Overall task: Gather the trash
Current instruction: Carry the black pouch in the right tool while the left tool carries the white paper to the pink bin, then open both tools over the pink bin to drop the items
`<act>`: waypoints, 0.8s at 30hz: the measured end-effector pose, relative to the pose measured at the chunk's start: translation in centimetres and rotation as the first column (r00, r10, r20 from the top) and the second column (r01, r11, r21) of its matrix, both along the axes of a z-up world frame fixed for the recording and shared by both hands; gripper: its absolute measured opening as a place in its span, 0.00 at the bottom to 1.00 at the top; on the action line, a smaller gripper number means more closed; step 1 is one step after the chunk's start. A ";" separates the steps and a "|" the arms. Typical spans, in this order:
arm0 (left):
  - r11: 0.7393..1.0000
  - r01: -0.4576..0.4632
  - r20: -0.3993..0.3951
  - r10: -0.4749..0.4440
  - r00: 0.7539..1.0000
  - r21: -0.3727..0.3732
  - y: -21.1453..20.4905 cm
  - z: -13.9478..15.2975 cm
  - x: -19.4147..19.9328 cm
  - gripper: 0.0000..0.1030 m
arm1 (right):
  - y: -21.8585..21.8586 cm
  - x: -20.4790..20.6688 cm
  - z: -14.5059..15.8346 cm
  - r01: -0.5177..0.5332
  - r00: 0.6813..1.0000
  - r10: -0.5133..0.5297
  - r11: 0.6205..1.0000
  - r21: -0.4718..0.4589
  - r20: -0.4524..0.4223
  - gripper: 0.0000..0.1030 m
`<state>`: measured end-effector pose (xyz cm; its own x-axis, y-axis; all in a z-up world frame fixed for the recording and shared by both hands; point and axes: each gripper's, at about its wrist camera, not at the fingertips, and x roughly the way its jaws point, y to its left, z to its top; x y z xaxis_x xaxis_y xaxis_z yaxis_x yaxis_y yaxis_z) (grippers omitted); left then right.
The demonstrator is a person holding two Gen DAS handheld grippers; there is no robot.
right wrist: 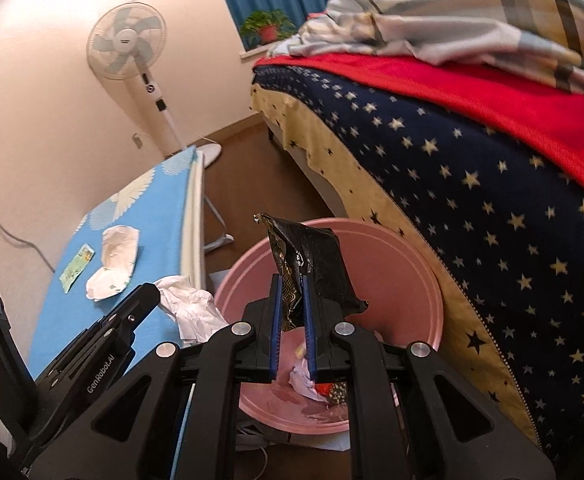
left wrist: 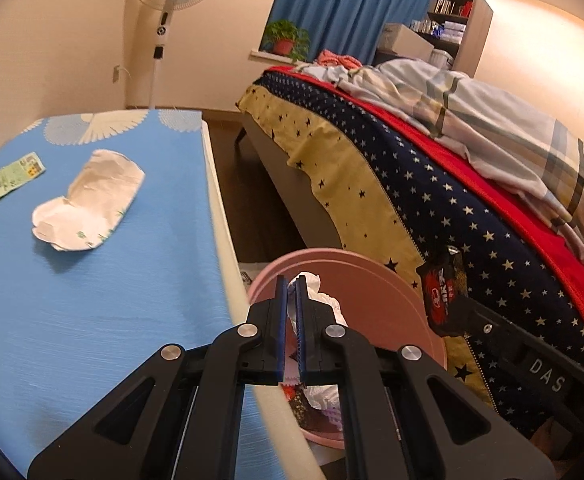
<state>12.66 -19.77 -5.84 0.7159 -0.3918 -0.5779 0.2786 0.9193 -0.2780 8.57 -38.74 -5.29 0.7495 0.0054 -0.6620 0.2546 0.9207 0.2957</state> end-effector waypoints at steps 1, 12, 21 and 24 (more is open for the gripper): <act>1.000 0.005 -0.004 -0.005 1.000 0.002 -0.1 -0.1 0.1 0.04 | -0.1 0.0 -0.2 0.002 1.000 -0.002 1.000 0.000 -0.005 0.10; 0.998 0.057 -0.060 -0.055 0.997 0.022 -1.7 -1.8 0.4 0.04 | -0.2 0.5 -1.5 0.013 0.999 -0.013 1.000 -0.001 -0.043 0.12; 0.997 0.069 -0.071 -0.067 0.995 0.017 -1.6 -1.9 0.4 0.05 | -0.6 0.1 -1.7 0.049 0.997 -0.050 0.999 -0.010 -0.055 0.29; 0.997 0.070 -0.068 -0.069 0.995 0.016 -1.4 -1.7 0.3 0.05 | -0.6 -0.1 -1.5 0.055 0.997 -0.056 0.998 -0.013 -0.049 0.32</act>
